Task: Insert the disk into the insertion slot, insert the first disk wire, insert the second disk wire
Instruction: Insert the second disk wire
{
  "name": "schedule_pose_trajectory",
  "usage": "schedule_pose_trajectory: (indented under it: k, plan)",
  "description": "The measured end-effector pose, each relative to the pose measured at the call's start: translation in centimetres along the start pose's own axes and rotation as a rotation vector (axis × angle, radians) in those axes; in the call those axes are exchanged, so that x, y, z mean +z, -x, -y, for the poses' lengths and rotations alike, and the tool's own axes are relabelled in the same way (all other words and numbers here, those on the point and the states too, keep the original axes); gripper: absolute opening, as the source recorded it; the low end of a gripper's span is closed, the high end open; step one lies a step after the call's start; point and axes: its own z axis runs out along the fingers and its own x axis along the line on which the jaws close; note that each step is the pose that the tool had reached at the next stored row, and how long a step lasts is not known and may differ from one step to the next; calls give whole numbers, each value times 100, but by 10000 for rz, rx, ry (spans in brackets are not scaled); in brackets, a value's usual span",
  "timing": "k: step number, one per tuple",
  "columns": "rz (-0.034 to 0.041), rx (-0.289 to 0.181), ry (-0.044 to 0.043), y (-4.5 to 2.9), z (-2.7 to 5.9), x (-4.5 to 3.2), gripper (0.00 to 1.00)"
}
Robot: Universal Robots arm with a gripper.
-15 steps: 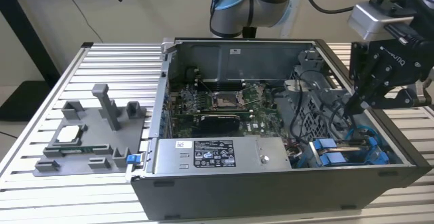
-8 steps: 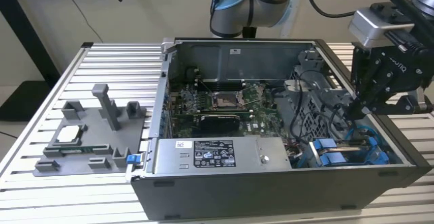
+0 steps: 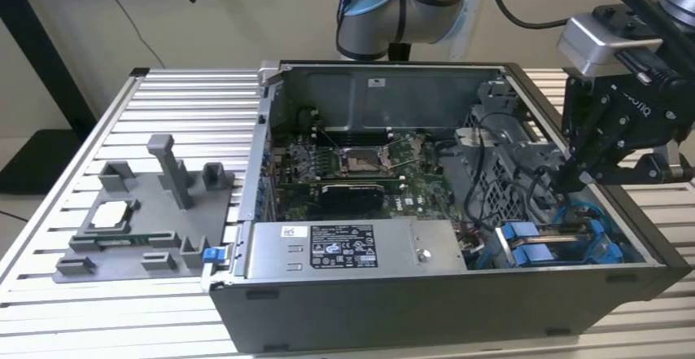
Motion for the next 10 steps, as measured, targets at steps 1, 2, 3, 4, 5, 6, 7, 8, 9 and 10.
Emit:
schedule_pose_trajectory:
  k: [1,2,3,4,5,6,7,8,9,10]
  plan:
    - [0,0,0,0,0,0,0]
    - [0,1,0,0,0,0,0]
    - [-2,1,0,-1,0,1,0]
    - [1,1,1,-3,0,6,0]
    - [2,4,9,-7,-1,12,0]
    - [1,11,32,-13,0,19,0]
    - [2,24,71,-21,1,27,0]
    - [5,42,114,-30,1,34,0]
    - [5,65,166,-39,1,39,0]
    - [8,90,224,-48,1,46,0]
